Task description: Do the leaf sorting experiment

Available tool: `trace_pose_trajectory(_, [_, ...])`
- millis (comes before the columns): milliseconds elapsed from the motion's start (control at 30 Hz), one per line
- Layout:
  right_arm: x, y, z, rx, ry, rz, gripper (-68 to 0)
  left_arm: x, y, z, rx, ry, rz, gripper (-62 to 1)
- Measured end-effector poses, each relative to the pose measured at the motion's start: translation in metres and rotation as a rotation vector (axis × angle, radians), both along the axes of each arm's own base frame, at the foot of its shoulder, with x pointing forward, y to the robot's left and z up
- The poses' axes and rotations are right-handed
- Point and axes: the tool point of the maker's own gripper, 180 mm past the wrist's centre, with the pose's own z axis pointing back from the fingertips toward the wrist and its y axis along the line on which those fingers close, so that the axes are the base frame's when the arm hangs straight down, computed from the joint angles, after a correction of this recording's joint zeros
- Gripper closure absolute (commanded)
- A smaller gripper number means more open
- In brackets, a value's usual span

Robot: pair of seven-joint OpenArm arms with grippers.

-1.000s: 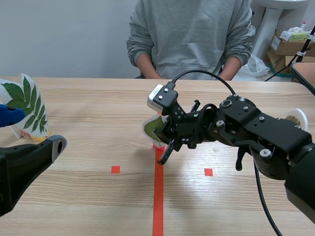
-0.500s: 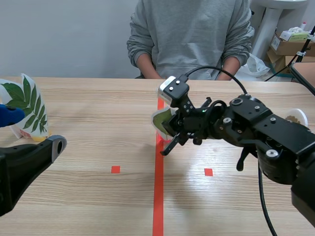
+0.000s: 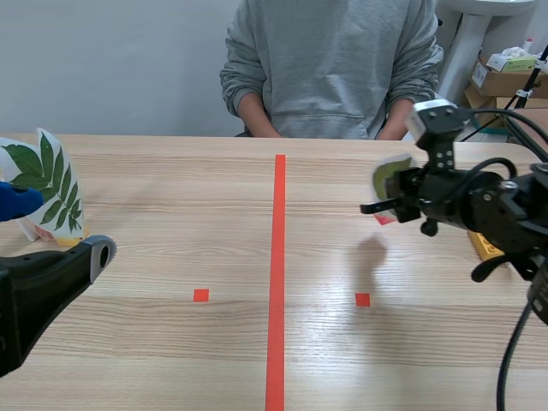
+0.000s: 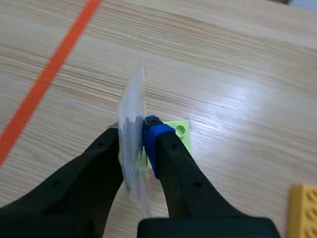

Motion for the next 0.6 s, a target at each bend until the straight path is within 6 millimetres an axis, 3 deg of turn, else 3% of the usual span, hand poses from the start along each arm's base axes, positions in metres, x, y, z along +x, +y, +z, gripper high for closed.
trace_pose_trajectory(200, [-0.024, -0.063, -0.018, 0.066, 0.063, -0.218, -1.4, 0.0, 0.0, 0.0, 0.0, 0.0, 0.0, -58.7])
trace_pose_trajectory(500, [-0.065, -0.13, -0.034, 0.044, 0.119, -0.372, -1.4, 0.0, 0.0, 0.0, 0.0, 0.0, 0.0, -58.7])
trace_pose_trajectory(600, [-0.076, -0.143, -0.038, 0.035, 0.133, -0.401, -1.4, 0.0, 0.0, 0.0, 0.0, 0.0, 0.0, -58.7])
